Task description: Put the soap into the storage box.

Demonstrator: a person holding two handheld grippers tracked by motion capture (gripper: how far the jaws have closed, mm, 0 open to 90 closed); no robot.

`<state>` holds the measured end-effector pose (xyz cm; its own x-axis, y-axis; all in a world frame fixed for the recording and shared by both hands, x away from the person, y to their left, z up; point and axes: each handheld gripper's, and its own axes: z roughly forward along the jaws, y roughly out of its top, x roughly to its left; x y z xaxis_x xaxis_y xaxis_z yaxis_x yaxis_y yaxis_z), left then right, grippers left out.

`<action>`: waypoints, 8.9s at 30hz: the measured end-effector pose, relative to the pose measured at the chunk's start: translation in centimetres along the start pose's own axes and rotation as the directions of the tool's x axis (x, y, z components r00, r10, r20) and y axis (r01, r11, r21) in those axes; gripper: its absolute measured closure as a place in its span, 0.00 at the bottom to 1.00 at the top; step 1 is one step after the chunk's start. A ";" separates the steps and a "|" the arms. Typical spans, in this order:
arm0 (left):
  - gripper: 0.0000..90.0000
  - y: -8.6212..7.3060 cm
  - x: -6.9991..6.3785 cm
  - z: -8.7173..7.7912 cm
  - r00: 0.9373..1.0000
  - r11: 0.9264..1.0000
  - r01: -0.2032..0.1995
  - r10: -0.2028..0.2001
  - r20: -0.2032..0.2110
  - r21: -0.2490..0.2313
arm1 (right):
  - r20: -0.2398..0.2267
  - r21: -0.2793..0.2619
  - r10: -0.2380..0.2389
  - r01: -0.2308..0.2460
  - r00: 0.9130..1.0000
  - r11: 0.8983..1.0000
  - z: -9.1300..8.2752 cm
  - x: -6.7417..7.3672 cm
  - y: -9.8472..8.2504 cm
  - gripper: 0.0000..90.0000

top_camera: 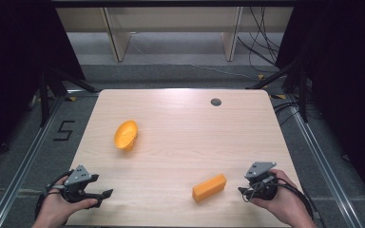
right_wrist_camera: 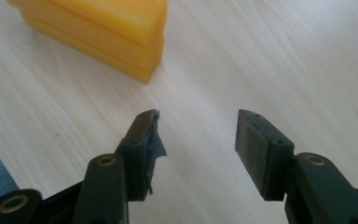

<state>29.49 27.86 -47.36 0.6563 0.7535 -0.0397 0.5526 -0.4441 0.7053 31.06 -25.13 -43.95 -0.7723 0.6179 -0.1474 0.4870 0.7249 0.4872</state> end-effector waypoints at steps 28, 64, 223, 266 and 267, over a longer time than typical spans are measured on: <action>0.28 0.7 -0.9 1.1 0.997 0.999 -0.013 0.016 0.075 -0.038 | -0.237 0.247 -0.521 0.570 0.820 0.784 0.9 1.9 10.2 0.45; 0.27 0.6 -0.9 1.2 0.996 0.999 0.000 0.004 0.091 -0.045 | -0.381 0.259 -0.607 0.710 0.698 0.655 6.4 4.6 12.2 0.58; 0.67 10.5 -8.0 6.0 0.925 0.905 -0.177 0.288 0.248 -0.388 | -0.149 -0.089 -0.446 0.437 0.882 0.895 -3.2 2.2 15.3 0.43; 0.68 10.3 -3.4 3.1 0.989 0.891 -0.036 0.096 0.109 -0.453 | 0.102 -0.449 0.353 -0.274 0.930 0.850 1.5 -0.1 1.5 0.53; 0.67 10.3 -3.2 3.1 0.990 0.892 -0.039 0.095 0.104 -0.451 | 0.101 -0.454 0.357 -0.277 0.928 0.847 1.5 -0.1 1.5 0.53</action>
<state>34.64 19.37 -42.12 0.7555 0.6535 -0.0454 0.2359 -0.2067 0.9496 32.49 -23.59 -44.49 -0.5016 0.8636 -0.0500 0.4410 0.3051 0.8441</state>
